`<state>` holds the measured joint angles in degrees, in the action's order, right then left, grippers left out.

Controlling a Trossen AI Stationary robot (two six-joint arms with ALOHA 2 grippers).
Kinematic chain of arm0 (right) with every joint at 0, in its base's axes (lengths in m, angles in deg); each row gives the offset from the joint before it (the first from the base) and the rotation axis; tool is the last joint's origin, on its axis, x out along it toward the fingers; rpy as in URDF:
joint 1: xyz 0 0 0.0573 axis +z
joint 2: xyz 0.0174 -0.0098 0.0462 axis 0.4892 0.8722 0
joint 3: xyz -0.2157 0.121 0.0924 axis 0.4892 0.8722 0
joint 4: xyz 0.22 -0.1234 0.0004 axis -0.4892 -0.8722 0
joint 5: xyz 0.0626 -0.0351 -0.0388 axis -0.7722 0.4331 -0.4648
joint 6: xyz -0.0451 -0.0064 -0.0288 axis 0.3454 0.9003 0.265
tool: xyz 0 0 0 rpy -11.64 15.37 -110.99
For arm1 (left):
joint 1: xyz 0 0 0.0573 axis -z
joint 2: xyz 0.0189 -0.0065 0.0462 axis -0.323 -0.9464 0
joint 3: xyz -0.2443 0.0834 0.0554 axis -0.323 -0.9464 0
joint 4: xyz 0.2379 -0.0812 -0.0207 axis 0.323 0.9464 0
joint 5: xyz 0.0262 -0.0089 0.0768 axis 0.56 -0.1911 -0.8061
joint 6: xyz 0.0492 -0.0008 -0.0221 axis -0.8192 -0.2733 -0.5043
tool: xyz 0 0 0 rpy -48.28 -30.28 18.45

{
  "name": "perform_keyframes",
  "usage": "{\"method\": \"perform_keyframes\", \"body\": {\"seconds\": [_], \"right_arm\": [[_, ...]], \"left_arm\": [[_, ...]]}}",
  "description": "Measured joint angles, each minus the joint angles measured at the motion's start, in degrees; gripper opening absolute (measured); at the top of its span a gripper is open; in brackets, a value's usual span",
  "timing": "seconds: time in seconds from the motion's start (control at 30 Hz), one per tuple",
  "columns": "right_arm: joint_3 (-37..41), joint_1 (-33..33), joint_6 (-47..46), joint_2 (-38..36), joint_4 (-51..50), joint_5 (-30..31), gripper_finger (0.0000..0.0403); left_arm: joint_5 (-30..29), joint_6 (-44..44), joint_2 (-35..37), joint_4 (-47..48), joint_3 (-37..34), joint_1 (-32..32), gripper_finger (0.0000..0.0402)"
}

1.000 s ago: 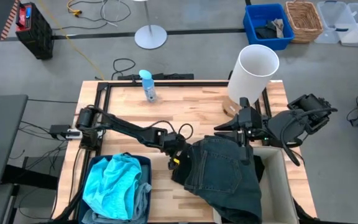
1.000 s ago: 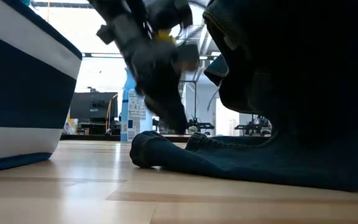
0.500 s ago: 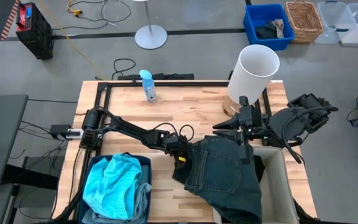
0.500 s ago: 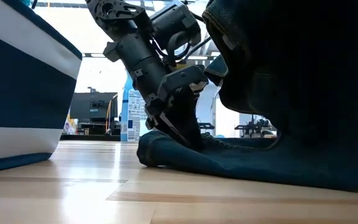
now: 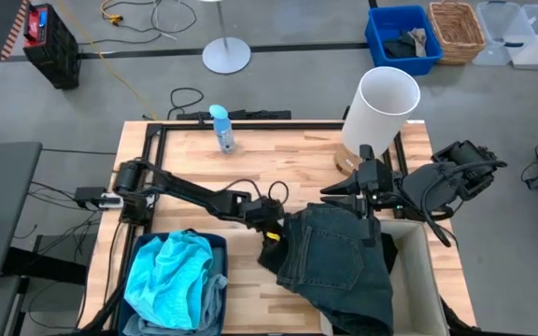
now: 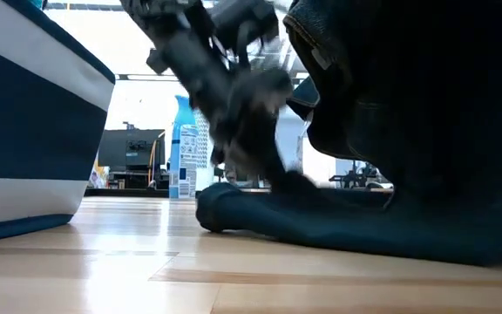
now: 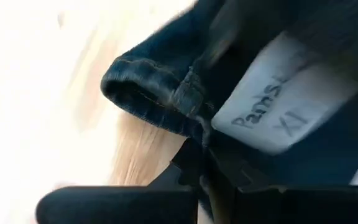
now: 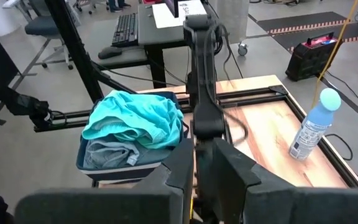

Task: Sort clothes
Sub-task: Put the dark blue jeans into the laundry organizer

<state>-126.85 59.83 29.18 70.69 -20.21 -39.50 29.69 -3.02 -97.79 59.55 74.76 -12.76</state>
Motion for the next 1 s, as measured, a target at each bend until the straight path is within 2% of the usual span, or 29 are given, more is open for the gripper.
{"method": "perform_keyframes", "body": {"seconds": [0.27,0.5,0.73,0.9,1.0], "right_arm": [[0.0,0.0,0.0,0.0,0.1,0.0,0.0077],[0.0,0.0,0.0,0.0,-0.1,0.0,0.0077],[0.0,0.0,0.0,0.0,0.0,-0.1,0.0077],[-0.1,0.1,-0.2,1.2,-1.7,-0.8,0.0078],[-0.1,0.1,-2.2,3.5,-6.1,-1.5,0.0089]], "left_arm": [[-1.6,-12.1,14.6,-1.3,0.0,0.3,0.0002],[-0.6,-16.5,24.9,-12.8,0.1,0.2,0.0001],[6.2,-12.3,23.1,-31.7,0.2,0.0,0.0001],[8.0,-8.2,20.2,-38.6,0.2,-0.1,0.0001],[10.0,-7.0,19.0,-41.5,1.1,-0.2,0.0001]]}}
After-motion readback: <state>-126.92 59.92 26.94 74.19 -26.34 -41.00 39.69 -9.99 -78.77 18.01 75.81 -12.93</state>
